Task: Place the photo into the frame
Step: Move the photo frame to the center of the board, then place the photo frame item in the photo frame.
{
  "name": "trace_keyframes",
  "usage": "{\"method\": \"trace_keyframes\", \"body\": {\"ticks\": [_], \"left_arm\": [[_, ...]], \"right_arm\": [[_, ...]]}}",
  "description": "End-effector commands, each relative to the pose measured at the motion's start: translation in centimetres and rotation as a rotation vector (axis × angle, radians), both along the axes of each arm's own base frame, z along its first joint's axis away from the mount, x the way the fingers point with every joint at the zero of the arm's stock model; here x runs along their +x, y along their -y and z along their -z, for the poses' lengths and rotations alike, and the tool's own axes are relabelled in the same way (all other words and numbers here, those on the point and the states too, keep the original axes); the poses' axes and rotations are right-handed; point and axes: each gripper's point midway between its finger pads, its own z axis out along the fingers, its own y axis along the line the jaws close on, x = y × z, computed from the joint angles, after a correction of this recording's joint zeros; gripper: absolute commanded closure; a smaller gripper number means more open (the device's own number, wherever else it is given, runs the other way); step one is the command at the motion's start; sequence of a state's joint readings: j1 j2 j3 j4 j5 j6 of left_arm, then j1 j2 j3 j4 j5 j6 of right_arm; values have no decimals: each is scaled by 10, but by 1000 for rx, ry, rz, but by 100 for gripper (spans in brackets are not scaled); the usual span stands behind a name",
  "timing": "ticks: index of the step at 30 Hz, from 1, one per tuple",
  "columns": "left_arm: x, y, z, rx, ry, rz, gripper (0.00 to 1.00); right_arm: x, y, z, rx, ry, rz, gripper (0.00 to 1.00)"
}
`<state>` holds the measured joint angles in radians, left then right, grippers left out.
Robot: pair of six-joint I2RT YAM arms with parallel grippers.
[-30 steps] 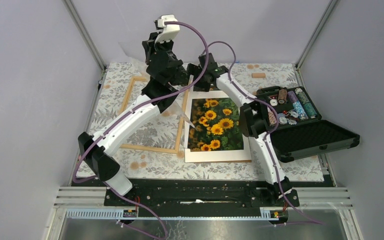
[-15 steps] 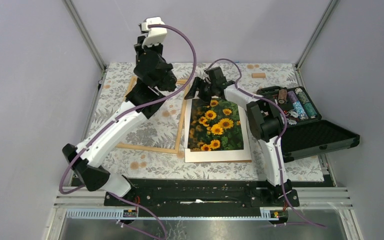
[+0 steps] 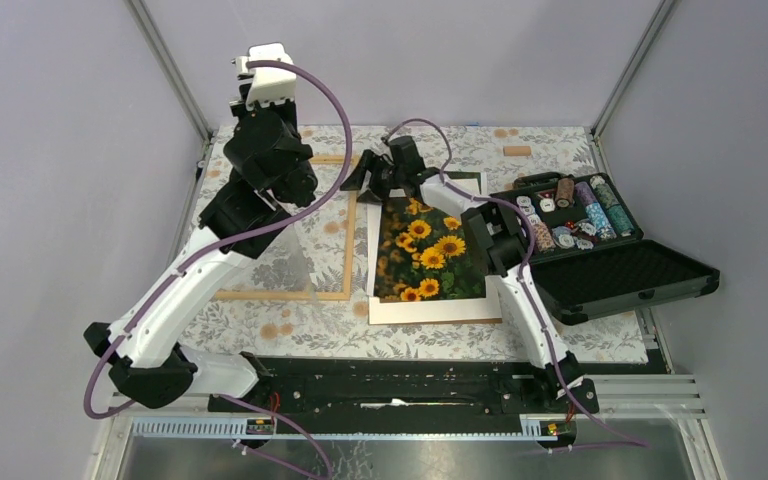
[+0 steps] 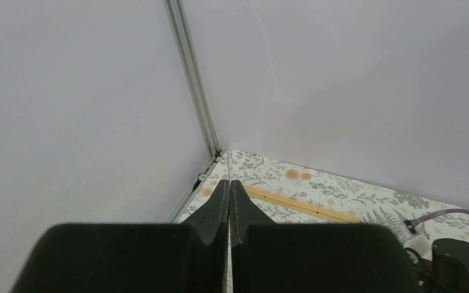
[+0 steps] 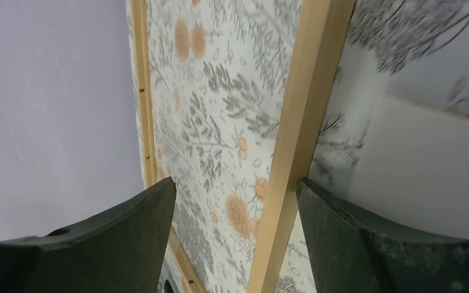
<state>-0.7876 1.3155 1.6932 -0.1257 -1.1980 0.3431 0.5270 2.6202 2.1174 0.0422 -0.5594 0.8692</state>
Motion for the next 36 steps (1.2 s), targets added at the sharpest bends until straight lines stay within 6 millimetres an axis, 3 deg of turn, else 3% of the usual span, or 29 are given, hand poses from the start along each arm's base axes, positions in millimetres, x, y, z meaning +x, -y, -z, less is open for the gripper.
{"method": "trace_keyframes", "body": {"ticks": [1, 4, 6, 11, 16, 22, 26, 30, 34, 36], "left_arm": [[-7, 0, -3, -16, 11, 55, 100], [5, 16, 17, 15, -25, 96, 100], [19, 34, 38, 40, -71, 133, 100], [56, 83, 100, 92, -196, 208, 100], [93, 132, 158, 142, -327, 268, 100], [128, 183, 212, 172, -445, 310, 100], [143, 201, 250, 214, -506, 304, 100], [148, 207, 270, 230, -543, 297, 100], [148, 213, 281, 216, -559, 301, 100], [148, 213, 284, 221, -565, 297, 100]], "right_arm": [[-11, -8, -30, -24, 11, -8, 18], [-23, 16, -51, -70, 24, 8, 11], [-39, 32, -80, -69, 64, -11, 6], [-102, 70, -102, 11, 43, -101, 0], [-160, 115, -97, 68, 27, -71, 0], [-186, 167, -83, 194, 5, 64, 0], [-205, 168, -77, 240, 43, -2, 0], [-210, 170, -79, 256, 107, 35, 0], [-207, 150, -83, 258, 184, 75, 5], [-210, 130, -88, 260, 225, 80, 8]]}}
